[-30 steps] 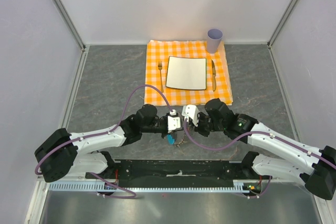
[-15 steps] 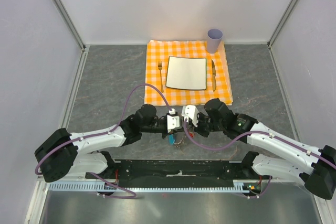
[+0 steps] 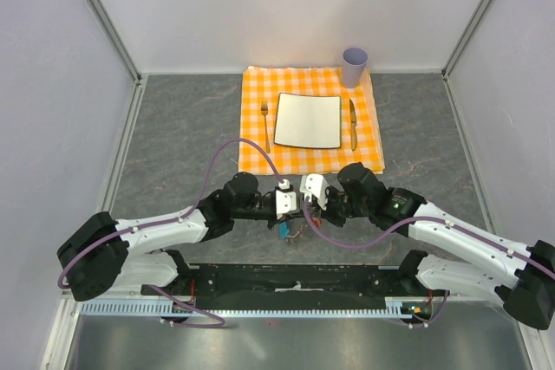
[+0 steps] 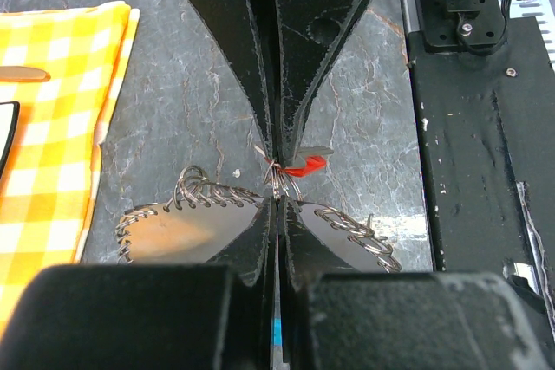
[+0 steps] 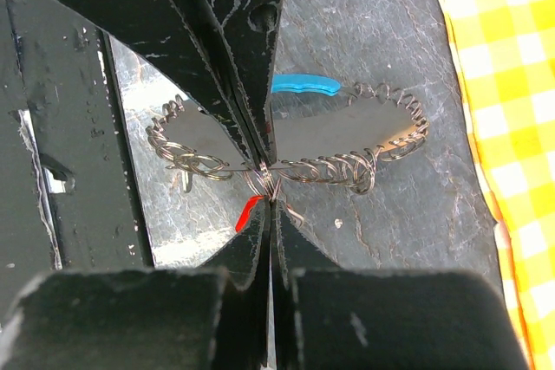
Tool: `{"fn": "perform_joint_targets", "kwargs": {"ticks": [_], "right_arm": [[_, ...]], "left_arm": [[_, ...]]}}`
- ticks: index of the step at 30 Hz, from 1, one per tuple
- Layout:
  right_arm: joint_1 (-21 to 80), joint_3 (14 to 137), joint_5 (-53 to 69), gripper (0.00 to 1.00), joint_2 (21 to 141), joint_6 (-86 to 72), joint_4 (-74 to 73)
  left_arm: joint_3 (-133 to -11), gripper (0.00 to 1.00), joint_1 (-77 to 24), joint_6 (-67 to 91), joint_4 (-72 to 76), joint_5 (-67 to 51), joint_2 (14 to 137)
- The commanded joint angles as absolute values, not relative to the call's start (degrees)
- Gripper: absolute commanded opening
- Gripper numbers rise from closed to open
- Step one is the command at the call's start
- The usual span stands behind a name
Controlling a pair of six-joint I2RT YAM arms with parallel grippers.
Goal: Put the keys on the keyring
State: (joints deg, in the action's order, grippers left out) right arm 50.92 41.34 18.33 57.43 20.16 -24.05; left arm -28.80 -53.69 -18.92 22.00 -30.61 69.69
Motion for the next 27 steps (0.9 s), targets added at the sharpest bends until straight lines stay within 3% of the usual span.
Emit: {"fn": "perform_joint_targets", "kwargs": {"ticks": [1, 27], "right_arm": [[51.6, 43.2, 20.9, 0.0, 57.0, 20.6, -21.7], [51.9, 43.2, 23.7, 0.0, 54.6, 20.5, -19.4]], "left_arm": [[-29.6, 0.02, -53.8, -18.9, 27.5, -33.0, 68.8], [-32.3, 0.02, -54.1, -18.6, 24.3, -31.9, 71.4]]}}
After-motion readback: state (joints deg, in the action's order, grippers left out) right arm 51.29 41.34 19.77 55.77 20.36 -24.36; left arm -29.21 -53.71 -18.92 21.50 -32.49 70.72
